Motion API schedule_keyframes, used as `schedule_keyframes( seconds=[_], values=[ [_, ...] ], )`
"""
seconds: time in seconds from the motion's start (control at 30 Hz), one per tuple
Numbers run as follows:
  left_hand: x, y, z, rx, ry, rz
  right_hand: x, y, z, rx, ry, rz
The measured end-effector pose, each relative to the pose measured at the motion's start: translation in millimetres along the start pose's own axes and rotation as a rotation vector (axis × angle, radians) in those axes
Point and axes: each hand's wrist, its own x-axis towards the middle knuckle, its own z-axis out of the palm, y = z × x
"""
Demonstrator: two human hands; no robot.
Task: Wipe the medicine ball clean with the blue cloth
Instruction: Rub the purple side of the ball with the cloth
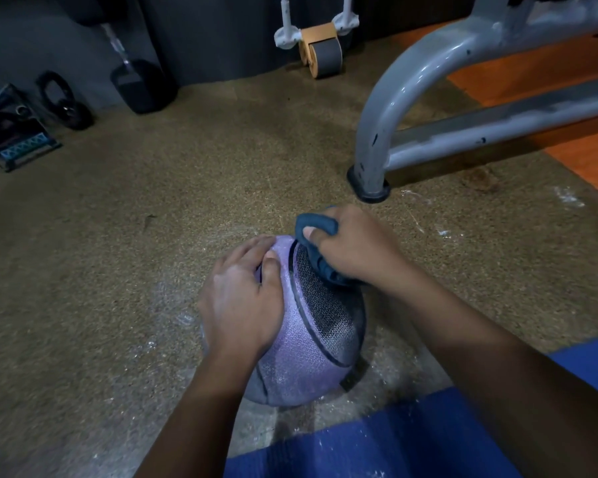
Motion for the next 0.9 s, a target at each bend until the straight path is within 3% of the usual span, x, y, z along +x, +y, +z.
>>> schedule_keyframes(
  seconds=[0.23,0.47,0.7,0.9],
  values=[
    [-1,-9,-4,-0.084,0.005,-0.027,-69,-18,-1,-0.091,0.027,-0.273],
    [-11,-12,-7,-0.135,0.051,-0.034,-3,-7,4,0.005,-0.031,-0.043],
    [-1,-11,-5,-0.127,-0.001,-0.047,-66,-22,-4,-0.116,-0.002,-0.311],
    [-9,-4,-5,-0.048,0.027,-0.015,-21,-11,1,-0.087,0.029,-0.161]
  ],
)
